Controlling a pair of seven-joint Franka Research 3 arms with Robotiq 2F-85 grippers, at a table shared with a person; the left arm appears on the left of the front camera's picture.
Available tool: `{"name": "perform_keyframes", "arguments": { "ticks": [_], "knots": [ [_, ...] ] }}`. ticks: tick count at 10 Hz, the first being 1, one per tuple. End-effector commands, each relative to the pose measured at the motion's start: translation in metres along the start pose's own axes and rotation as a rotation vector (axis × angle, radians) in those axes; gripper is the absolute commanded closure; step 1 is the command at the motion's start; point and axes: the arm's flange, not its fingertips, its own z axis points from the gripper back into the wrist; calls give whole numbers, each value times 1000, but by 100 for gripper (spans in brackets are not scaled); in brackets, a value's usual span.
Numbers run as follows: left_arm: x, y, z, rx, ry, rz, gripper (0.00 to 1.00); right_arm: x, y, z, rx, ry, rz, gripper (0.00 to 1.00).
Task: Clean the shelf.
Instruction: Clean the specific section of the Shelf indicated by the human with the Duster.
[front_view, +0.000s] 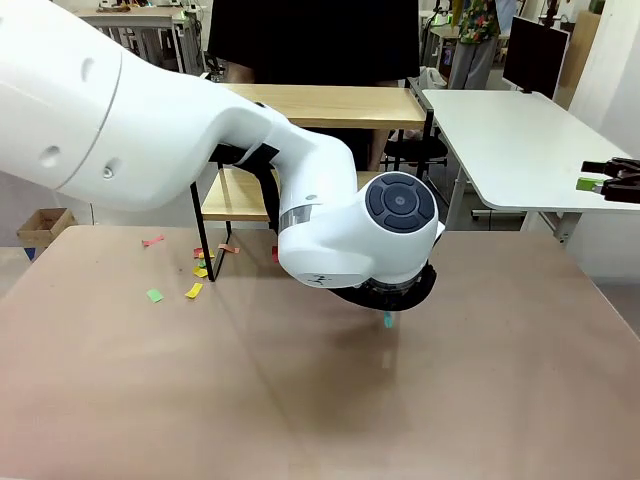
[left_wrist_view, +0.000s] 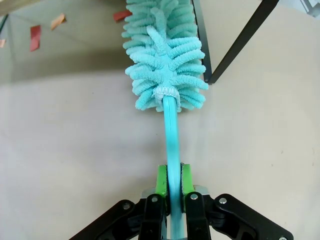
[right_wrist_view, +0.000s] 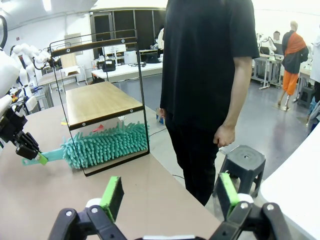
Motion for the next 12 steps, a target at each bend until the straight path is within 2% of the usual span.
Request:
{"name": "perform_keyframes", "arguments": {
  "ticks": [1,2,4,5,7,12],
  "knots": [
    [3,-1,-10,-16,14,33,87,4,1,-2,2,-2,6,0],
    [0,0,0,0,0,0,87,4,1,-2,2,-2,6,0],
    [-1,1,-8,-2,12,7,87,4,1,-2,2,-2,6,0],
    [4,15,-6,1,18,21,87,4,1,-2,2,-2,6,0],
    [10,47,-2,7,51,38,87,4,1,-2,2,-2,6,0],
    [14,158,3,211,71,87,87,4,1,-2,2,-2,6,0]
  ]
}}
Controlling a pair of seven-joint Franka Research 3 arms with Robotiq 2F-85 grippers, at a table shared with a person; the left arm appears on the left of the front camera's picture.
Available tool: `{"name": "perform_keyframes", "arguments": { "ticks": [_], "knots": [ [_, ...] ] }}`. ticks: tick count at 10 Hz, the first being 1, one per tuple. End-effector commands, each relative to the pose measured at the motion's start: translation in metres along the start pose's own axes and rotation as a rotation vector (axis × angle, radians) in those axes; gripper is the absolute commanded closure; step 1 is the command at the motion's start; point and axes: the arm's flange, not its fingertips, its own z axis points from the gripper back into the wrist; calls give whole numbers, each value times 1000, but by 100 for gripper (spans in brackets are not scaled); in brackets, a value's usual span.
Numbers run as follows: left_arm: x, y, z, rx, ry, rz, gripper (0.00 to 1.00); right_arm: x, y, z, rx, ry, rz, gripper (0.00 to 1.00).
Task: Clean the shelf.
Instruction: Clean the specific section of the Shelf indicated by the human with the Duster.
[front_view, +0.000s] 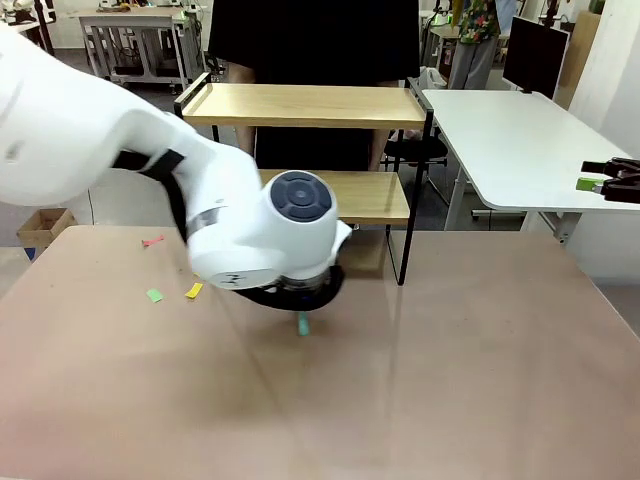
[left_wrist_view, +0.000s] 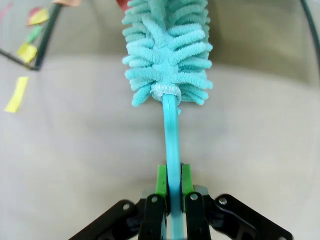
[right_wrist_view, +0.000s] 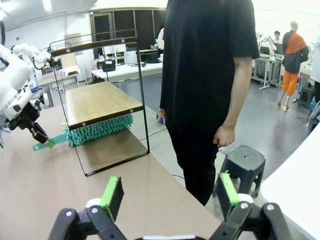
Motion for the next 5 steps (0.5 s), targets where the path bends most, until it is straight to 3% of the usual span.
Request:
{"name": "perform_keyframes", "arguments": {
  "ticks": [1,5],
  "knots": [
    [1,42,11,99,-3,21,87,4,1,-2,2,-2,6,0],
    [9,82,25,278,-51,38,87,4,1,-2,2,-2,6,0]
  ]
}}
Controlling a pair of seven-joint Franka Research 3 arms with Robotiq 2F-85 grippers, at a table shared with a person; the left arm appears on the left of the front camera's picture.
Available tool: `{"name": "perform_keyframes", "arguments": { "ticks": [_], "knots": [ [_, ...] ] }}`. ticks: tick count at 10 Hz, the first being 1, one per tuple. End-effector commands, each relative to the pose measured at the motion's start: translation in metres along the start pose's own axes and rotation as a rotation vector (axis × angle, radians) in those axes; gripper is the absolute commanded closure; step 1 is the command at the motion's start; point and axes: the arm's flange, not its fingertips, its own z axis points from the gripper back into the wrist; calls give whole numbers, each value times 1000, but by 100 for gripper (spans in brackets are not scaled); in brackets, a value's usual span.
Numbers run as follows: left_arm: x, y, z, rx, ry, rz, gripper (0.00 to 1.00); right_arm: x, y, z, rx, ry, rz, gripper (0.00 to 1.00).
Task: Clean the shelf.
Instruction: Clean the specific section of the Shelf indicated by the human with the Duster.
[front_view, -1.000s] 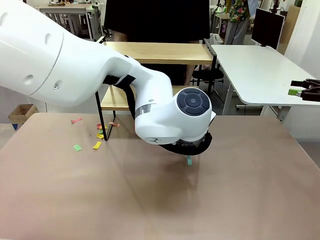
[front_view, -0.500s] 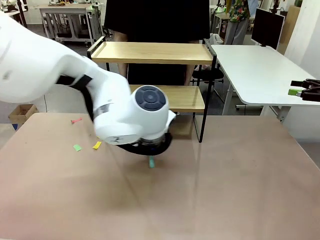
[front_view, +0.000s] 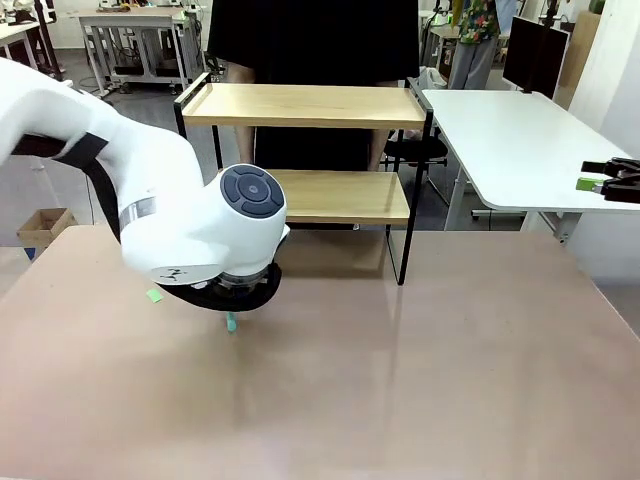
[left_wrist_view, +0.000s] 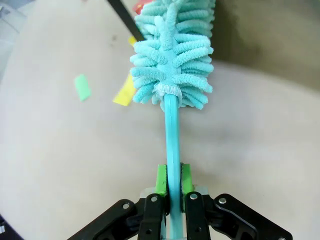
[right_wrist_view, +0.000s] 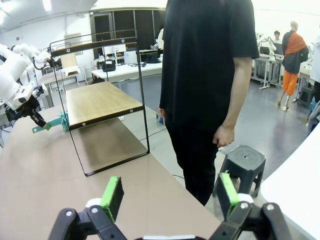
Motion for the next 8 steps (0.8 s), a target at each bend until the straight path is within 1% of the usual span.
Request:
{"name": "perform_keyframes", "arguments": {
  "ticks": [1,2,3,4,5,7,8],
  "knots": [
    [-2,-1,16,46,-46,-2,87,4,1,-1,2,-2,6,0],
    [-3,-4,24,26,-88,4,87,4,1,-1,2,-2,6,0],
    [-1,1,7,21,-14,-5,87,4,1,-1,2,-2,6,0],
    [-1,1,7,21,-14,-5,87,4,1,-1,2,-2,6,0],
    [-5,-5,19,17,-33,-18,87,4,1,-1,2,-2,6,0],
    [-6,1,42,-172,-37,-87,87,4,1,-1,2,-2,6,0],
    [-5,7,47,-228,-28,-125,87,4,1,-1,2,-2,6,0]
  ]
}}
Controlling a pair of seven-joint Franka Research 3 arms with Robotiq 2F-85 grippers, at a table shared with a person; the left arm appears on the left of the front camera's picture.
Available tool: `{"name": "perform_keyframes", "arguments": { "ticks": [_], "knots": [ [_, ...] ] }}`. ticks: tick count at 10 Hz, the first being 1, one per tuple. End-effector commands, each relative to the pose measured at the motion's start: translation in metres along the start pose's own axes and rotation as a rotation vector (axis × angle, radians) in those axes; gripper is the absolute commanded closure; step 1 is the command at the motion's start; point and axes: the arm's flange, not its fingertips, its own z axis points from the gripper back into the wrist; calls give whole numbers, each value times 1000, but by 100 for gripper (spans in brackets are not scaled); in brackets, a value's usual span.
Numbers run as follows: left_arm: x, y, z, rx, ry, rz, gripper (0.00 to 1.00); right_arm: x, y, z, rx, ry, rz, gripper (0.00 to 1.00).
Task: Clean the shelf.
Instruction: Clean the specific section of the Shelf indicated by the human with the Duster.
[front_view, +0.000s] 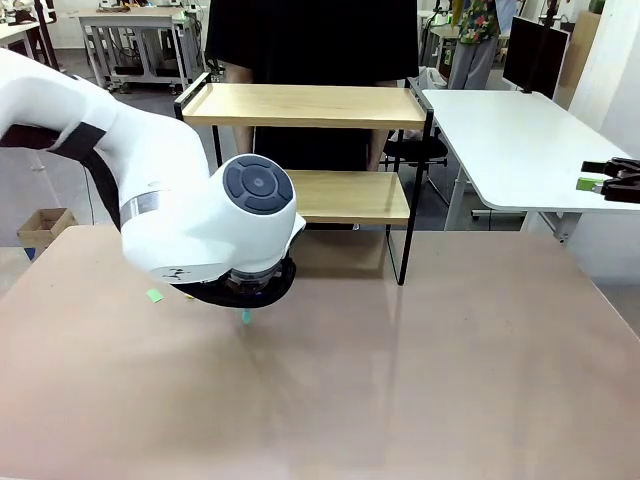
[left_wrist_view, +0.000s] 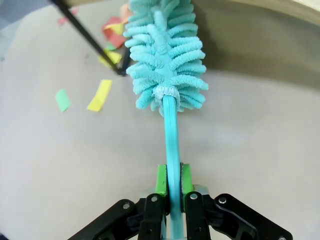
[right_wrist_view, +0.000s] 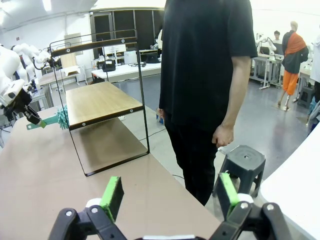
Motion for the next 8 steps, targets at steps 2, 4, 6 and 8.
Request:
{"name": "perform_keyframes", "arguments": {
  "ticks": [2,4,6,8],
  "knots": [
    [-3,30,15,-168,44,-136,87,4,1,-1,2,-2,6,0],
    [-6,47,22,-249,67,-233,87,4,1,-1,2,-2,6,0],
    [-10,73,34,-341,78,-303,87,4,1,-1,2,-2,6,0],
    [-16,99,50,-431,99,-412,87,4,1,-1,2,-2,6,0]
  ]
}}
